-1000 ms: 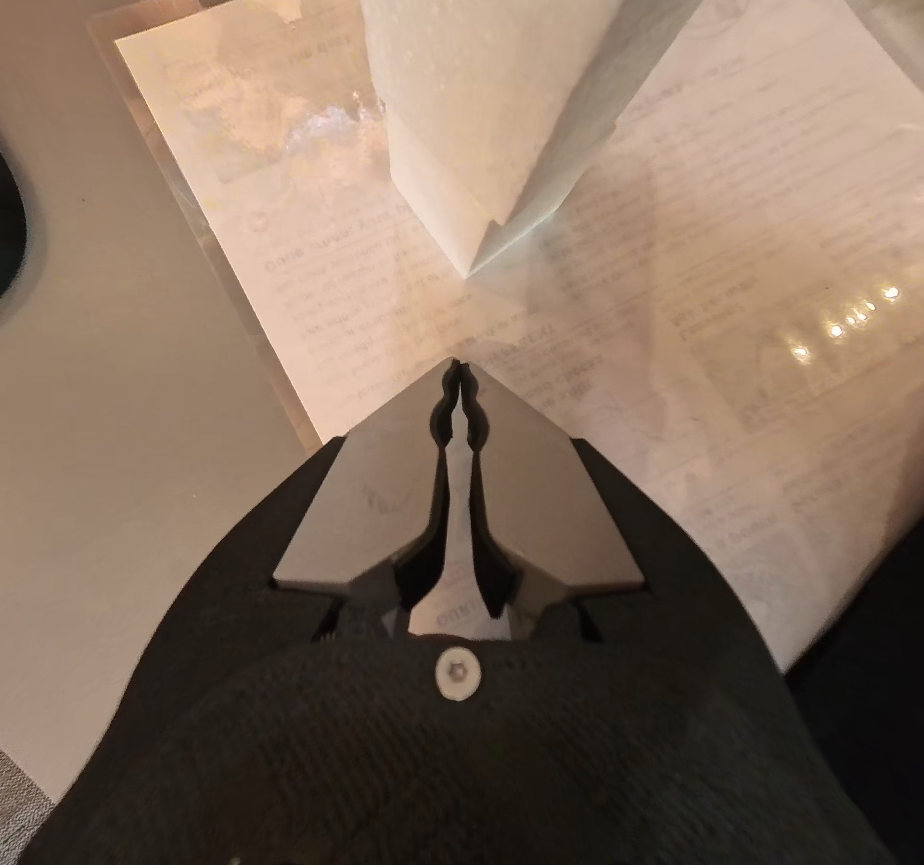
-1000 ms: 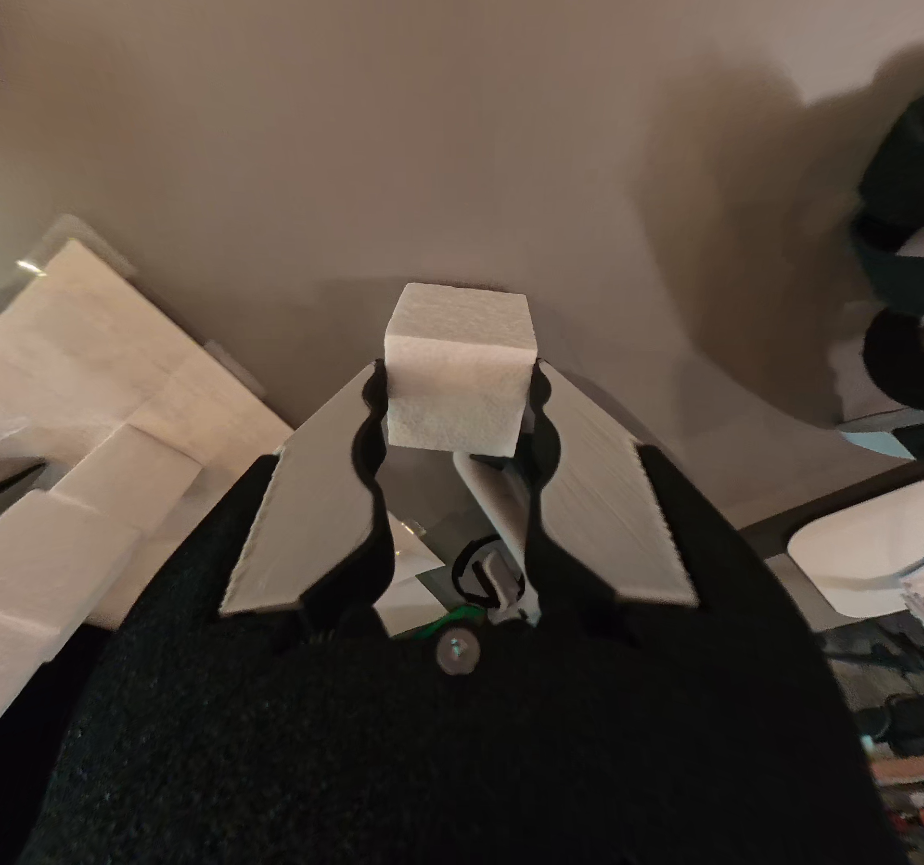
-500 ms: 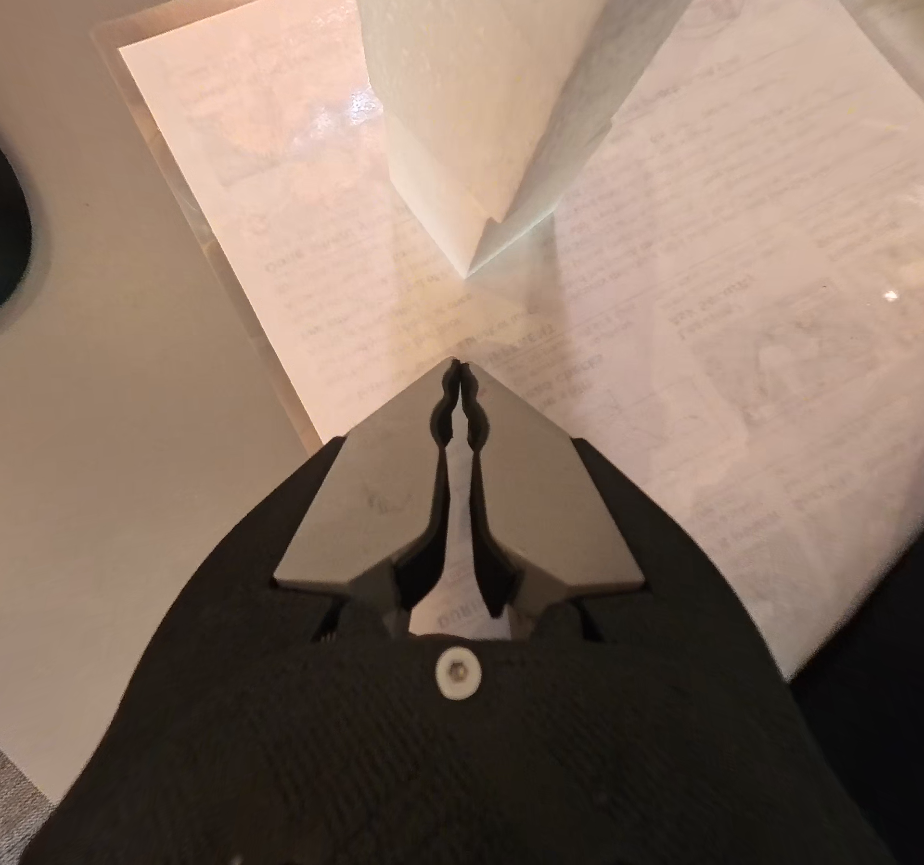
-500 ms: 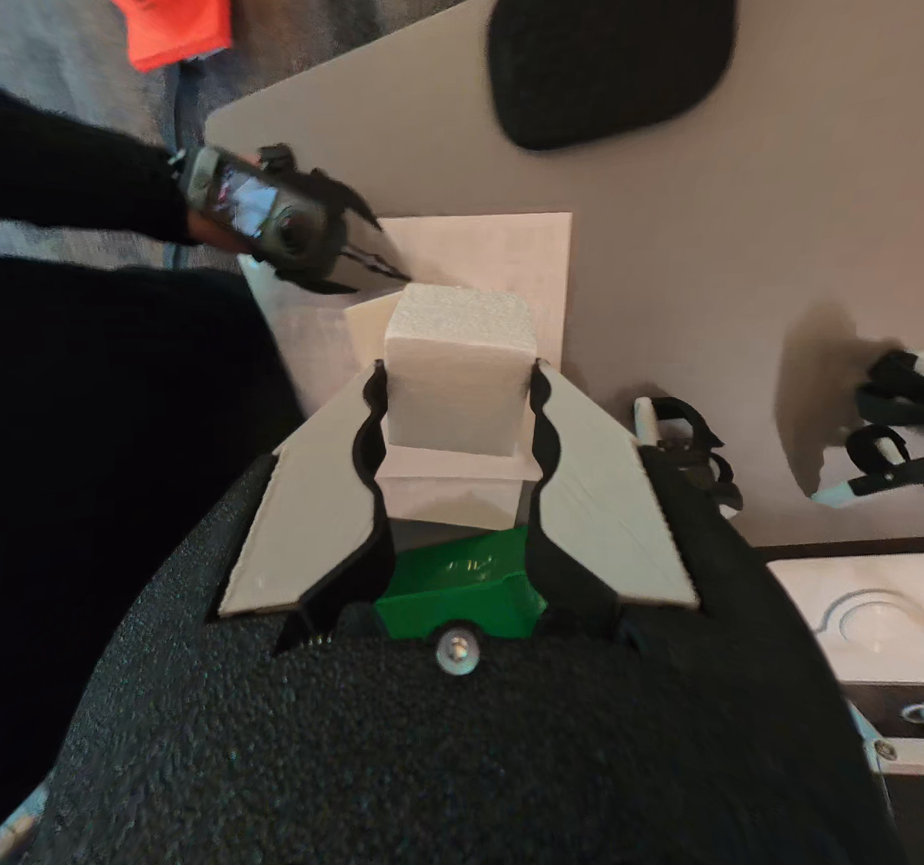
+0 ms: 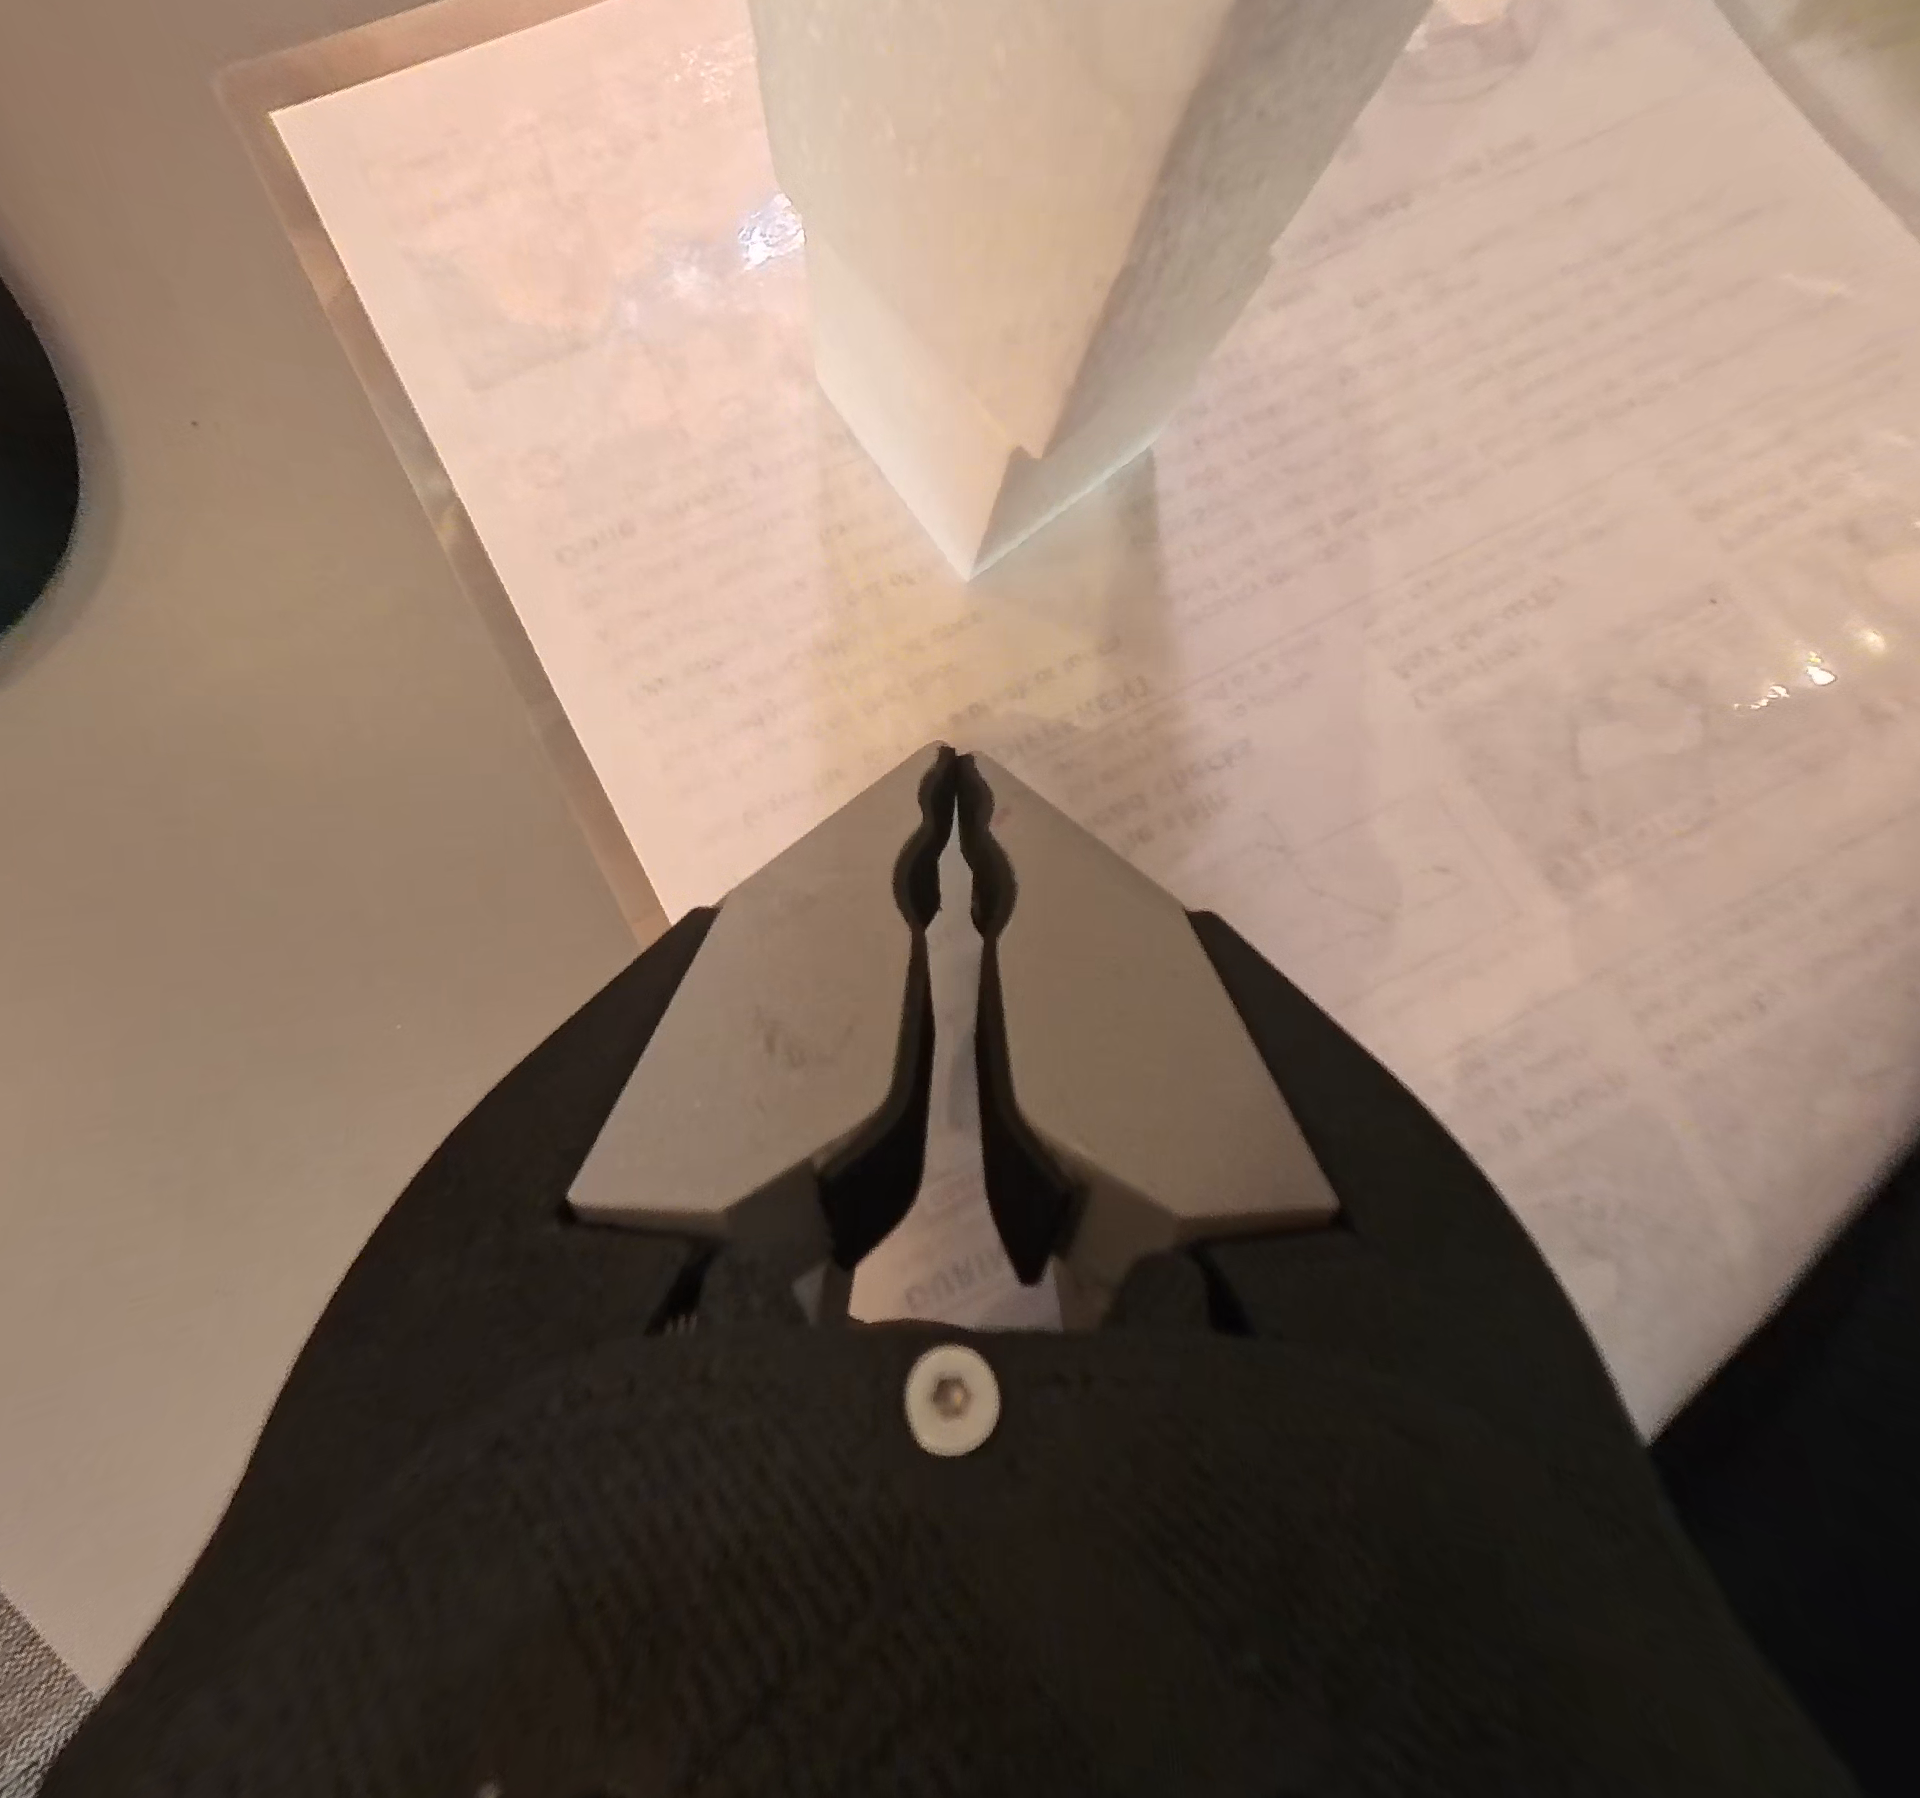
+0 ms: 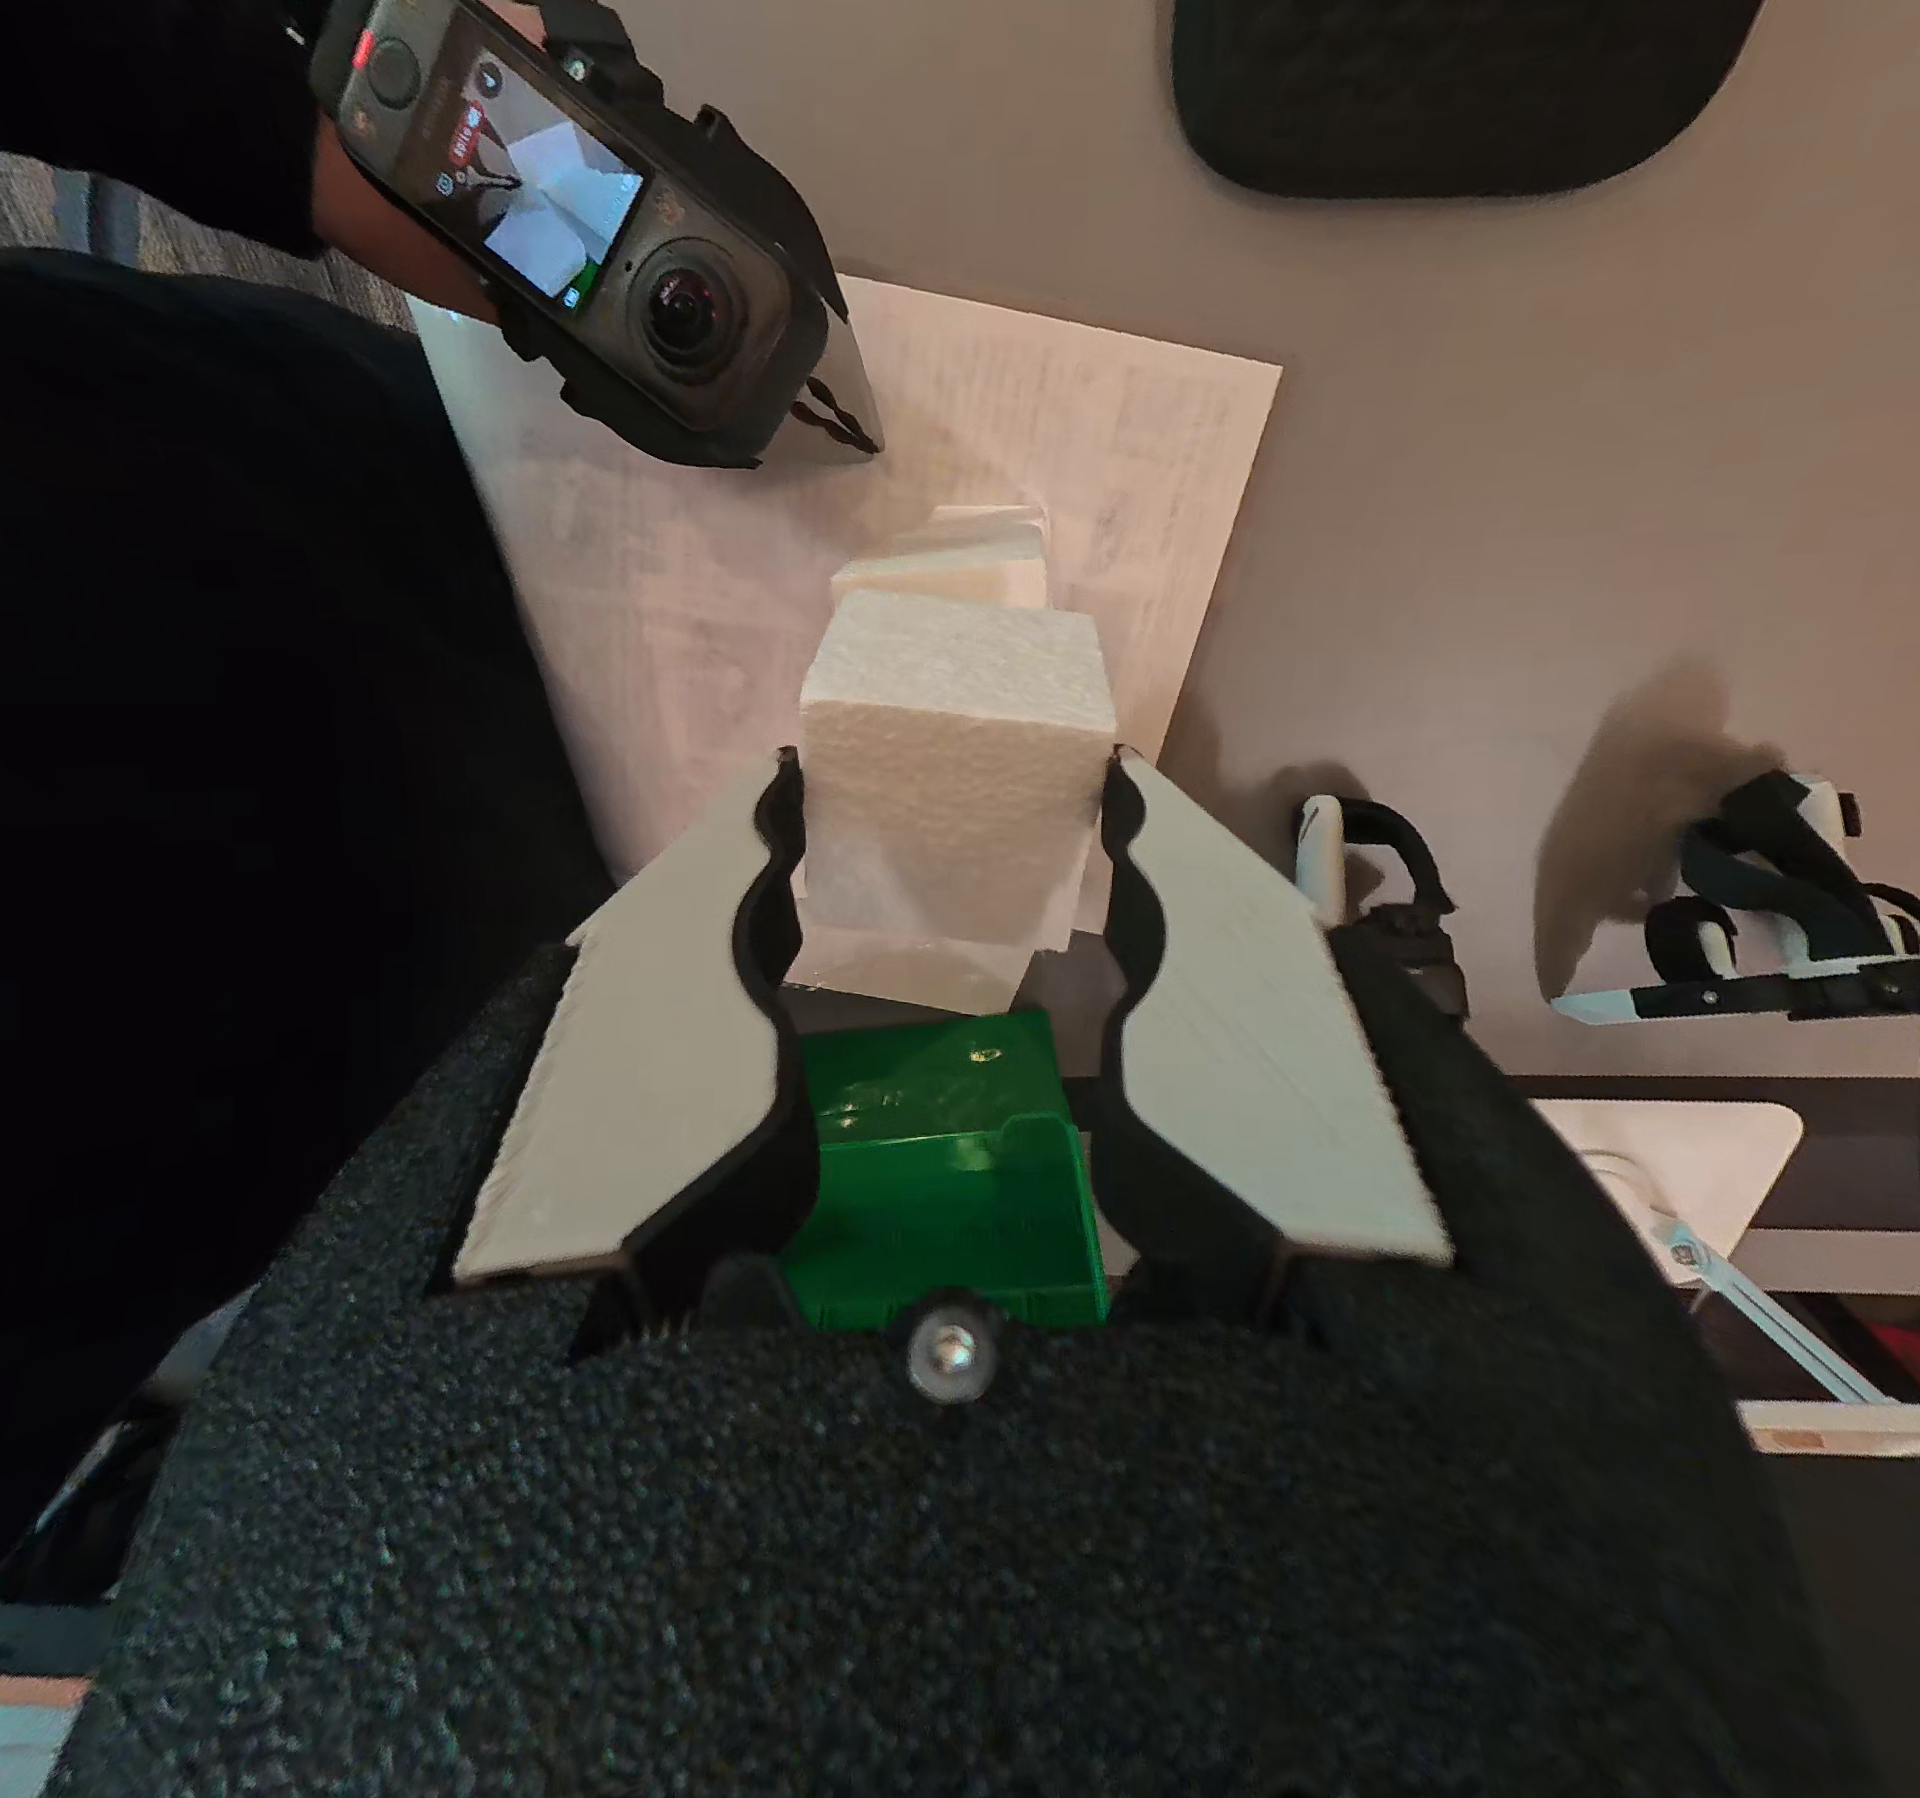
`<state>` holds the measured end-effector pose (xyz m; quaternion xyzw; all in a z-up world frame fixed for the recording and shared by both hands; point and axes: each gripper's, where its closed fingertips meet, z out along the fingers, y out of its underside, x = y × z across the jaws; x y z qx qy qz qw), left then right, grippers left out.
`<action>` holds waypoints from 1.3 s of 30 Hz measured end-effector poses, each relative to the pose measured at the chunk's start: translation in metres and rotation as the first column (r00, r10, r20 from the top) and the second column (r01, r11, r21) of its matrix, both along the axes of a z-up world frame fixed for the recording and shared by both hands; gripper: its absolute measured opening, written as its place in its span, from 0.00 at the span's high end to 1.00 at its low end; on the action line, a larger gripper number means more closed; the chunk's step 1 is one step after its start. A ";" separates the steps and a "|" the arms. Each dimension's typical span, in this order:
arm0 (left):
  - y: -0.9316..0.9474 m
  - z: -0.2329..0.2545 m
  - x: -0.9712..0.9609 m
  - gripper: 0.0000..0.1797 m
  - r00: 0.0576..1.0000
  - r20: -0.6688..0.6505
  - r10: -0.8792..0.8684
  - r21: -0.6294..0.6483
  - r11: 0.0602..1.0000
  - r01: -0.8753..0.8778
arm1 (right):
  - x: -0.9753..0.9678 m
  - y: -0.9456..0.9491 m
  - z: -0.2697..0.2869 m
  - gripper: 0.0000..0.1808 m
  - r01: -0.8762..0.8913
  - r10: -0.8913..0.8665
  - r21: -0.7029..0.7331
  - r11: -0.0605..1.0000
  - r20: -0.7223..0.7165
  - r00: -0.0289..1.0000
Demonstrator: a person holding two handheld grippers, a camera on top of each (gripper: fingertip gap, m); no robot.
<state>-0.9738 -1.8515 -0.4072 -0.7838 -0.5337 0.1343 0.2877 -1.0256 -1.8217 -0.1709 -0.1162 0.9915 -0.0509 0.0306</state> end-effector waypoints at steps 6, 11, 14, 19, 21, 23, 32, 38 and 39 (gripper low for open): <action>0.000 0.000 0.000 1.00 1.000 -0.001 0.001 0.001 1.000 -0.001 | 0.000 -0.002 -0.009 0.68 -0.034 0.035 0.042 0.999 -0.039 0.999; 0.000 0.000 0.000 1.00 1.000 -0.002 0.001 0.004 1.000 -0.001 | 0.001 -0.002 -0.016 0.68 -0.056 0.059 0.060 0.997 -0.039 0.998; 0.000 0.000 0.000 1.00 1.000 -0.002 0.000 0.005 1.000 0.000 | 0.003 -0.003 -0.019 0.68 -0.059 0.061 0.062 0.996 -0.025 0.998; 0.000 0.000 0.000 1.00 1.000 -0.002 -0.002 0.004 1.000 0.002 | 0.003 -0.006 -0.020 0.68 -0.051 0.052 0.047 0.998 -0.013 0.999; 0.000 0.000 0.000 1.00 1.000 -0.001 -0.002 0.003 1.000 0.002 | 0.003 -0.007 -0.020 0.68 -0.047 0.047 0.041 0.998 -0.012 0.999; 0.000 0.000 0.000 1.00 1.000 -0.001 -0.003 0.003 1.000 0.003 | 0.004 -0.007 -0.021 0.68 -0.042 0.043 0.038 0.998 -0.007 0.999; 0.000 0.000 0.000 1.00 1.000 0.000 -0.005 0.000 1.000 0.005 | 0.003 -0.015 -0.013 0.61 0.000 0.000 -0.025 1.000 -0.001 1.000; 0.000 0.000 0.000 1.00 1.000 0.002 -0.010 -0.003 1.000 0.010 | -0.006 -0.012 0.011 0.61 0.054 -0.055 -0.124 0.991 -0.003 0.998; 0.000 0.000 0.000 1.00 1.000 0.002 -0.011 -0.004 1.000 0.011 | -0.008 -0.012 0.016 0.61 0.069 -0.069 -0.156 0.985 0.005 0.998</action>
